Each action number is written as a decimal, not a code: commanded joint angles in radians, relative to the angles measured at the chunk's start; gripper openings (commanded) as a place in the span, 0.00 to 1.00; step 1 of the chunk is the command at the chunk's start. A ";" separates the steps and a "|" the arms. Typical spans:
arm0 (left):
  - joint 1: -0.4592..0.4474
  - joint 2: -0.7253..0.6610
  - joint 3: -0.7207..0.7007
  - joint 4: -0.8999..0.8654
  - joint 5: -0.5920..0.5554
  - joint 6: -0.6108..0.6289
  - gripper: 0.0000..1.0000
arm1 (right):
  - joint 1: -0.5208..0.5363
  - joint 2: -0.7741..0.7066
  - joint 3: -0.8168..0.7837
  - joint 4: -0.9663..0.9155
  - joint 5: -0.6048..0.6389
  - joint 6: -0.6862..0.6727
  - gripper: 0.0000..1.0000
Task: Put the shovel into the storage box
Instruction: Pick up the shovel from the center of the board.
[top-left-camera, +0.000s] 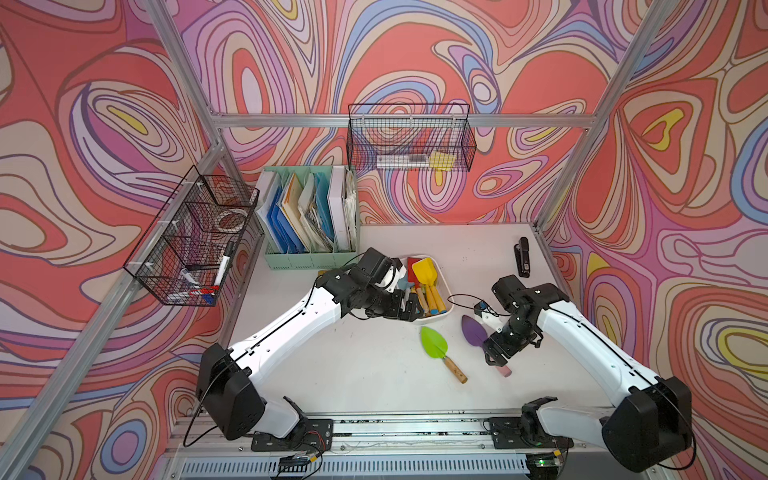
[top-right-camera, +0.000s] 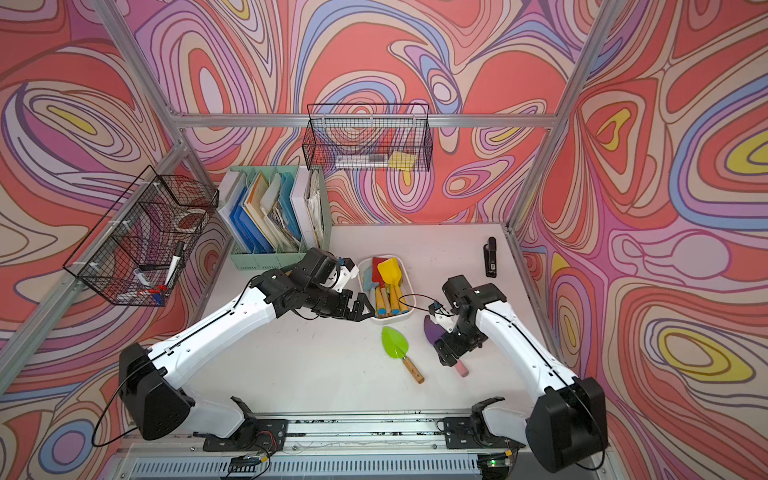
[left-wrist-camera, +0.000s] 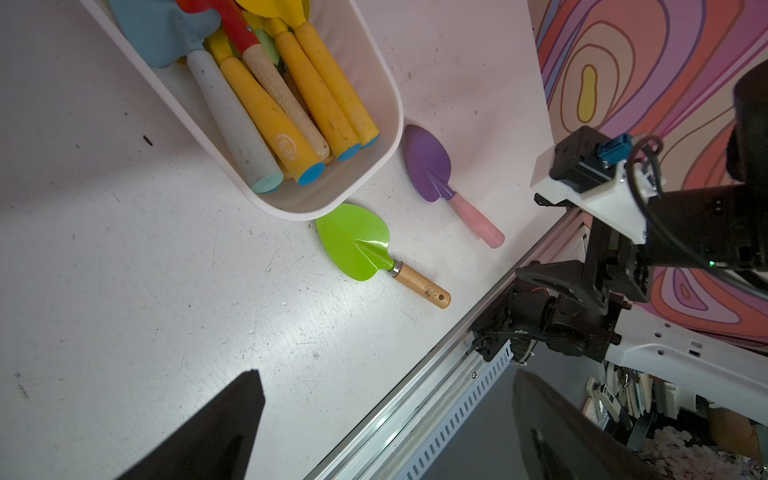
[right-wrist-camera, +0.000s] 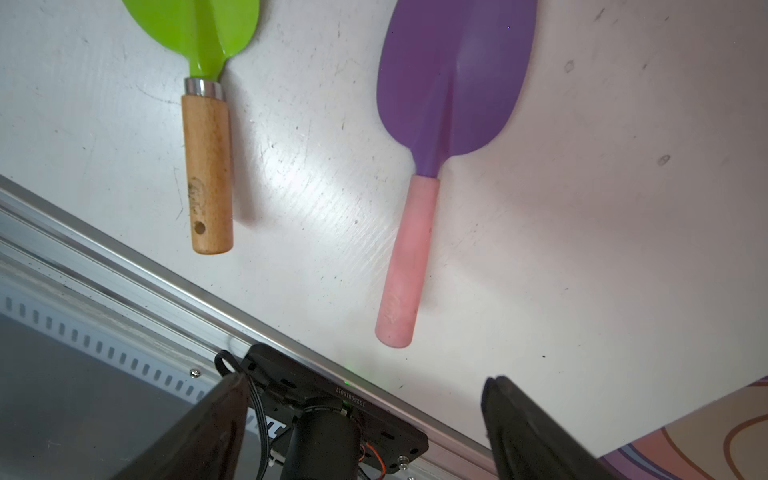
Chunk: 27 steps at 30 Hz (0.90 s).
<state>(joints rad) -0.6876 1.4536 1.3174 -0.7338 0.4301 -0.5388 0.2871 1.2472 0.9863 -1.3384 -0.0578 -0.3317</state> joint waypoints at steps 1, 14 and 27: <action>0.003 -0.025 -0.025 0.029 0.019 0.001 0.99 | 0.007 0.011 -0.020 0.021 -0.008 -0.012 0.90; 0.003 -0.033 -0.043 0.027 0.022 0.003 0.99 | 0.007 0.177 -0.028 0.121 0.083 0.044 0.82; 0.003 -0.010 -0.047 0.036 0.036 0.002 0.99 | 0.007 0.314 -0.019 0.111 0.140 0.068 0.71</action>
<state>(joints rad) -0.6876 1.4456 1.2835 -0.7170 0.4538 -0.5426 0.2893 1.5421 0.9562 -1.2190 0.0559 -0.2787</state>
